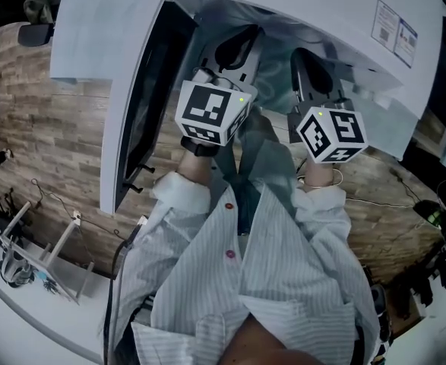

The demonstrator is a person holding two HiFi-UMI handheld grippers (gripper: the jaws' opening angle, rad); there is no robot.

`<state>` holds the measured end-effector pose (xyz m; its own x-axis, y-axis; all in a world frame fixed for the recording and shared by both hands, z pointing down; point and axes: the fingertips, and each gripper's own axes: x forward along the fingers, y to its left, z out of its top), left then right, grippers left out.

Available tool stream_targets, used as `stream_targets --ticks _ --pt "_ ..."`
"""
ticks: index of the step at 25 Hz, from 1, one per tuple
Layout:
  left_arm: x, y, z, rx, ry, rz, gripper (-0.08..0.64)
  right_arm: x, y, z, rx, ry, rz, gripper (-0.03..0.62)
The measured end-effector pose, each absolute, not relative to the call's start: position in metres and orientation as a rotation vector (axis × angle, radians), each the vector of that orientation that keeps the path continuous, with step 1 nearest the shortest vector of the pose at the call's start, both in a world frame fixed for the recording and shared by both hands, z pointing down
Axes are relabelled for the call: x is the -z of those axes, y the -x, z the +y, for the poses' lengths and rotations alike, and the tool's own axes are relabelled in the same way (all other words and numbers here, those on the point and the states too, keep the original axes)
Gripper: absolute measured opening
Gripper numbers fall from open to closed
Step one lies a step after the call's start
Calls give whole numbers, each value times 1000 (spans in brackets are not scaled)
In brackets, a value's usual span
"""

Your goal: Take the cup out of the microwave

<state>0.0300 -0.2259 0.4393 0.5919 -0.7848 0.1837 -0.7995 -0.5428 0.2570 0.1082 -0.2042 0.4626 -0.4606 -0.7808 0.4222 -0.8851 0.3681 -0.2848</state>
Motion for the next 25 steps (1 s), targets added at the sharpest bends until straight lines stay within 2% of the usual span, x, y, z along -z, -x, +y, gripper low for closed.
stream_targets --ticks 3,6,13,25 --pt "-447 -30 -227 -89 -2517 -1304 14 -467 -108 -203 -718 -1494 -2412 34" --pt "-451 -31 -228 -90 -2517 -1306 51 -471 -108 -201 -729 -1489 -2407 35" --pt "-456 -32 -240 -96 -2515 -1324 169 -472 -114 -198 -743 -1511 -2388 34" --pt "-462 -40 -262 -154 -2518 -1335 332 -475 -120 -201 -779 -1517 -2382 34"
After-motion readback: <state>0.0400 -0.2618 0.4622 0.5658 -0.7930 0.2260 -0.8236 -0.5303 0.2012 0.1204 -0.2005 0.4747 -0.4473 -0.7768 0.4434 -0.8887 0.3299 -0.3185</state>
